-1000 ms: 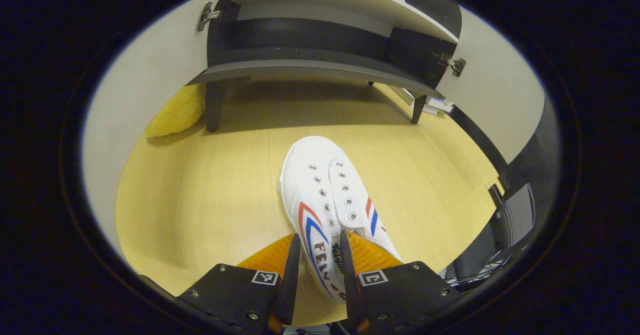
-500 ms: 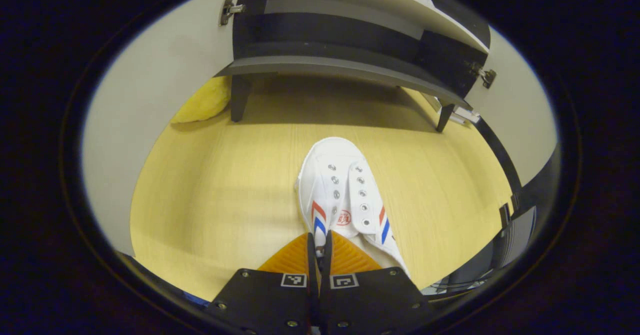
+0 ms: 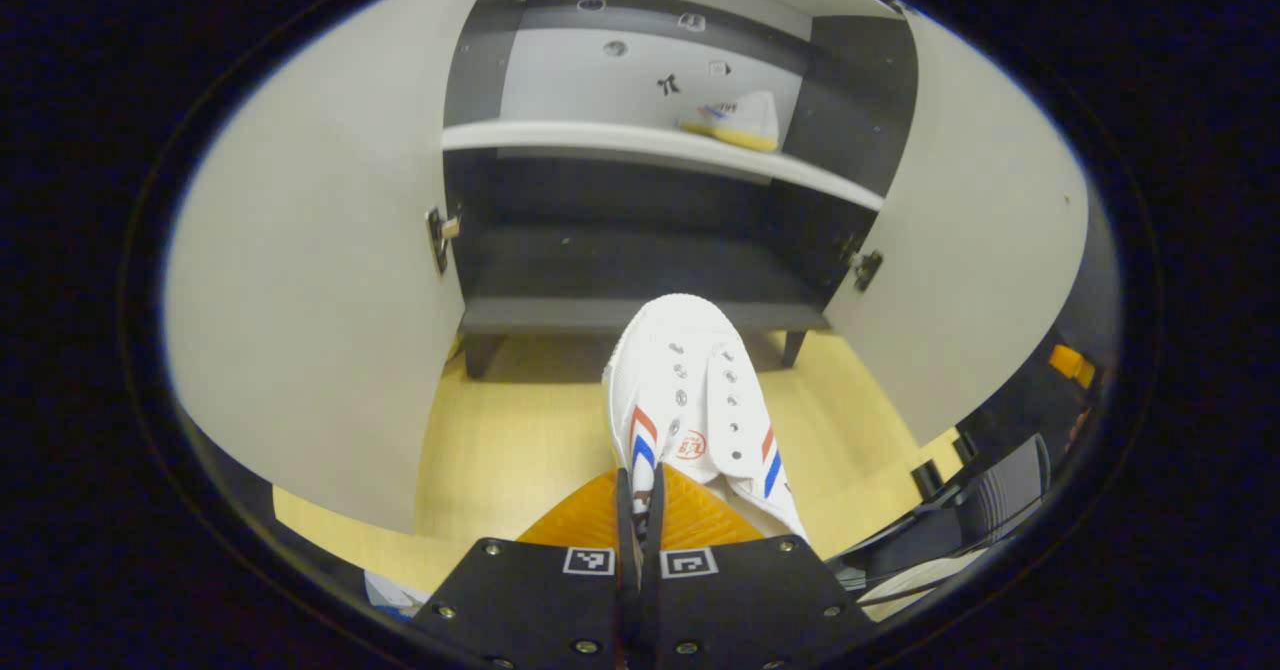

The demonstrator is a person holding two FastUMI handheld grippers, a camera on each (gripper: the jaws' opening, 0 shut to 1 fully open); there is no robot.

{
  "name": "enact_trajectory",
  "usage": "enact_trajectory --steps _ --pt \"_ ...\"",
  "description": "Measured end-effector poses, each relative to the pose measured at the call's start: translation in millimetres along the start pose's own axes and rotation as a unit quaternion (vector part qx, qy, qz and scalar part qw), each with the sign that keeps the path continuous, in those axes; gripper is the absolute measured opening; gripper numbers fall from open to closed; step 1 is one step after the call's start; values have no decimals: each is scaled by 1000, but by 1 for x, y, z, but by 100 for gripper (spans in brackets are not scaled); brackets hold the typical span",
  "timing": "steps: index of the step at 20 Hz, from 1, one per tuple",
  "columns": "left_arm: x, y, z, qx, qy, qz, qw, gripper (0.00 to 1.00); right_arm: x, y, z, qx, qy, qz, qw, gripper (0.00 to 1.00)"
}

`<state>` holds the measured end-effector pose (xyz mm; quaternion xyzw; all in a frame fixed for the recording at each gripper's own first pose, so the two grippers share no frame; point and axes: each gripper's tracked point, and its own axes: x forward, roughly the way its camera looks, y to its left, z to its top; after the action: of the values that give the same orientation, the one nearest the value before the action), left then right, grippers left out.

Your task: Grab one shoe with the right hand and put it into the shoe cabinet, grab the other shoe with the left hand and put it into the shoe cabinet; then close the right door with the right hand and the left door with the left hand.

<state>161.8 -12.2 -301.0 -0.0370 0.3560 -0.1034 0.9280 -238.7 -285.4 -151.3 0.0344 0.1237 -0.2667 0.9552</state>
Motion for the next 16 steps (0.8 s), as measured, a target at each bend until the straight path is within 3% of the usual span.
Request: enact_trajectory --steps 3,7,16 --pt "-15 11 19 -5 -50 -10 999 1 7 2 5 -14 -9 6 1000 98" --pt "-8 5 6 -2 -111 -22 994 1 13 8 6 -9 -13 9 1000 97" --pt "-16 4 12 18 -182 8 983 1 -22 -24 27 30 -68 -39 997 96"
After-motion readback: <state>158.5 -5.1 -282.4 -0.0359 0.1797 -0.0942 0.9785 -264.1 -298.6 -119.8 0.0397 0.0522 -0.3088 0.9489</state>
